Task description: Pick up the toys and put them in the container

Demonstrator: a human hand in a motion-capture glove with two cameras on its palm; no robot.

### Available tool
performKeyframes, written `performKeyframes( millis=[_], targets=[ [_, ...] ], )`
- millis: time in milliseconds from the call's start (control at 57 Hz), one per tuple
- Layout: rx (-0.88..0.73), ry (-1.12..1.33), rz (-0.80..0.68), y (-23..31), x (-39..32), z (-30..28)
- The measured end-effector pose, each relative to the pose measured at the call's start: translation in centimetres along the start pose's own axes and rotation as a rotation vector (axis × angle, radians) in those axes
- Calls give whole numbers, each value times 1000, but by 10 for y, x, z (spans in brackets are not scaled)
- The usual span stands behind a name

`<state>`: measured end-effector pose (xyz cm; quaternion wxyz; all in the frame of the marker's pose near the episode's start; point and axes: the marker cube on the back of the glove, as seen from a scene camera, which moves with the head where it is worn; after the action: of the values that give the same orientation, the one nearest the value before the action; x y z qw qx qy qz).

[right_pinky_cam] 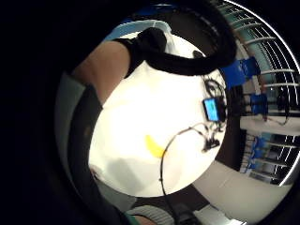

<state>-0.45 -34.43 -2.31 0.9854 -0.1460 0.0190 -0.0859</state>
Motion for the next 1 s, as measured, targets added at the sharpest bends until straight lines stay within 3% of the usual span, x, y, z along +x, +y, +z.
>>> performKeyframes(
  millis=[123, 228, 369, 632, 1001],
  targets=[
    [37, 78, 200, 67, 39, 14],
    [25, 46, 254, 88, 56, 25],
    [-4, 62, 286, 94, 75, 61],
    [-223, 106, 403, 104, 109, 181],
    [-198, 210, 450, 106, 115, 208]
  ],
)
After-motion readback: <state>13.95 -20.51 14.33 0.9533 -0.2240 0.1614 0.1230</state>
